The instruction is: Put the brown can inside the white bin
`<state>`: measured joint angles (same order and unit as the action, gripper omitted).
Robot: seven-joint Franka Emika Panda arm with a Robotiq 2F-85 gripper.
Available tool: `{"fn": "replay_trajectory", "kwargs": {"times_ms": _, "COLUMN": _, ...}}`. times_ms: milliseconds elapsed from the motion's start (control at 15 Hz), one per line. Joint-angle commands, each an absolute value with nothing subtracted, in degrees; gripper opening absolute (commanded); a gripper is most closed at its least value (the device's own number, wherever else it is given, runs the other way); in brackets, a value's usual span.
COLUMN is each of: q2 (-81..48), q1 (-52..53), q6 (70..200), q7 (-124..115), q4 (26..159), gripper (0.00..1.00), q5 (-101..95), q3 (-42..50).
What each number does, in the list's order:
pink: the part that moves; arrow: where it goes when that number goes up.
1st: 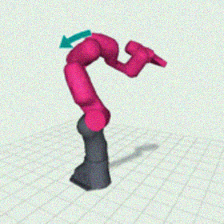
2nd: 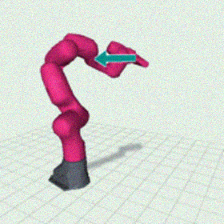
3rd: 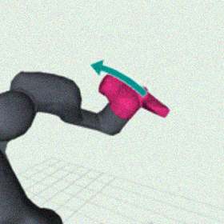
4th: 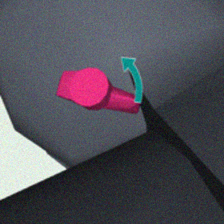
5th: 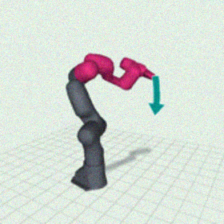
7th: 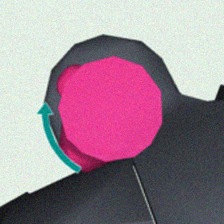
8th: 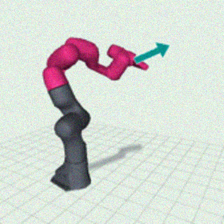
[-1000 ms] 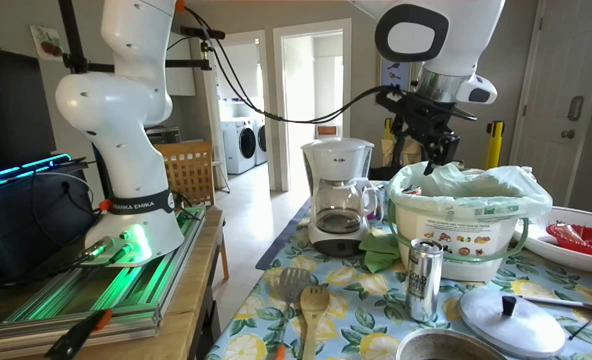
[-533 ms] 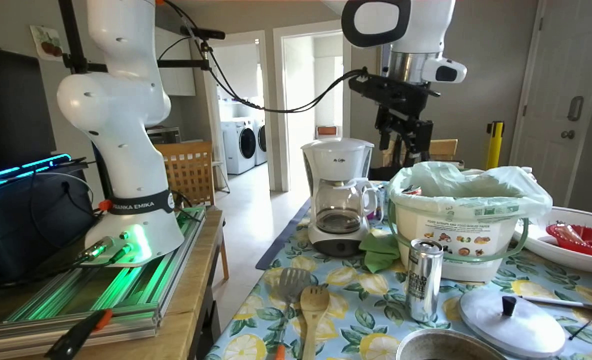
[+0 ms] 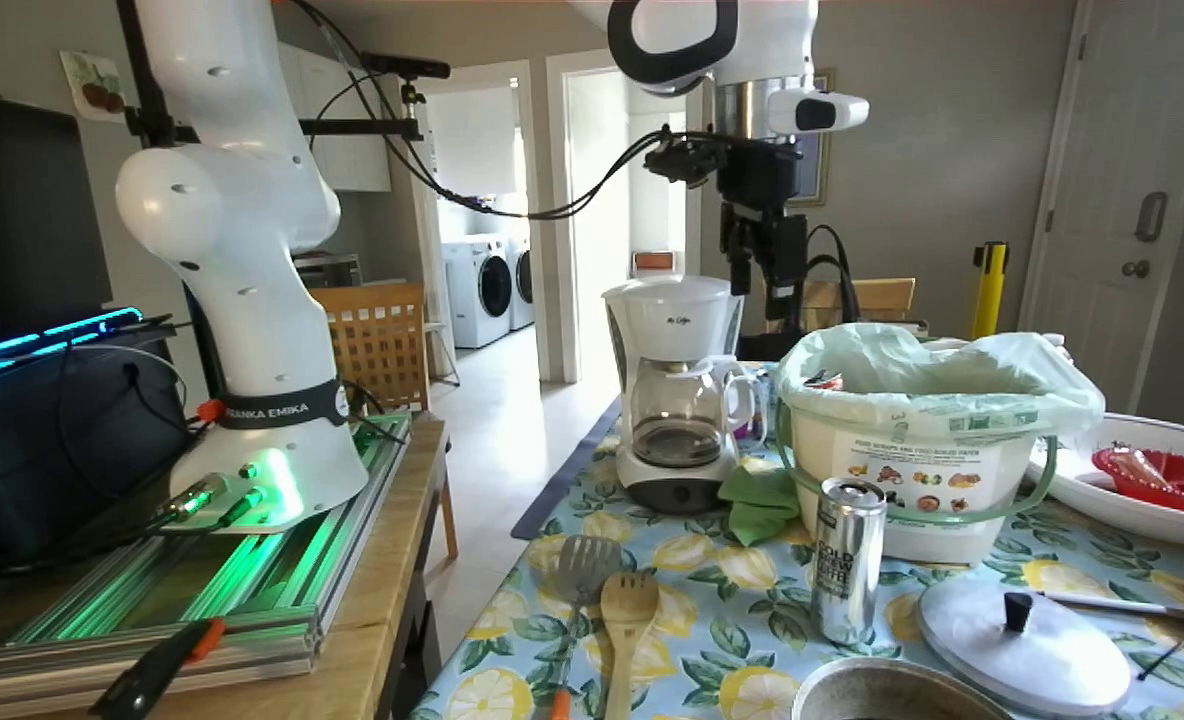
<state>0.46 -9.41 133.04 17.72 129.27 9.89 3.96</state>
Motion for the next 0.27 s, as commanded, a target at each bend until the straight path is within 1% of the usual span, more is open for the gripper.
{"fn": "replay_trajectory", "kwargs": {"times_ms": 0, "q2": 6.90, "q1": -8.31, "q6": 138.67, "q7": 14.02, "q4": 136.80, "gripper": 1.00, "q5": 6.21, "q3": 4.93}}
{"fn": "replay_trajectory", "kwargs": {"times_ms": 200, "q2": 9.07, "q1": -8.45, "q6": 140.40, "q7": 11.83, "q4": 139.33, "gripper": 1.00, "q5": 3.98, "q3": 4.99}}
